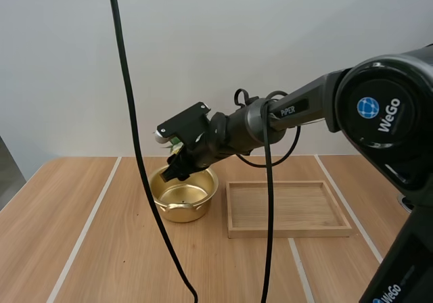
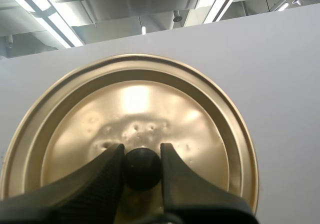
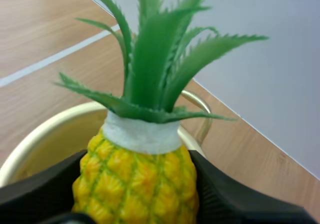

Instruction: Open the pot, put the pineapple inside, and close it

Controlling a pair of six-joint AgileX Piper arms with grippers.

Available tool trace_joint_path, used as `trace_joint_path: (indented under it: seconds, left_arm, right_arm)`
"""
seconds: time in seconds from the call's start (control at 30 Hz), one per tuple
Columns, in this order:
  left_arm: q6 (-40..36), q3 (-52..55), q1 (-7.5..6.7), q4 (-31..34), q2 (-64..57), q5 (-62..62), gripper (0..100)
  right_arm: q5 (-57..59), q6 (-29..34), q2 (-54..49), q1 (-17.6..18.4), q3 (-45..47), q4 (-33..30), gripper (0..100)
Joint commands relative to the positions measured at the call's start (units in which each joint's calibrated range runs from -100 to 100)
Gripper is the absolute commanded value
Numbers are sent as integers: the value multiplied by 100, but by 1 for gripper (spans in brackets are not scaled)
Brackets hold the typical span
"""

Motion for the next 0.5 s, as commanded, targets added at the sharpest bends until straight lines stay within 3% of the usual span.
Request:
trace_joint_path:
  seconds: [0.0, 0.47]
  left_arm:
    - [-36, -59, -11, -35, -46, -121, 0]
    - [-36, -59, -11, -35, -46, -121, 0]
  right_arm:
    - [62, -42, 139, 3, -65, 84, 0]
    - [546, -74, 897, 3, -234, 84, 0]
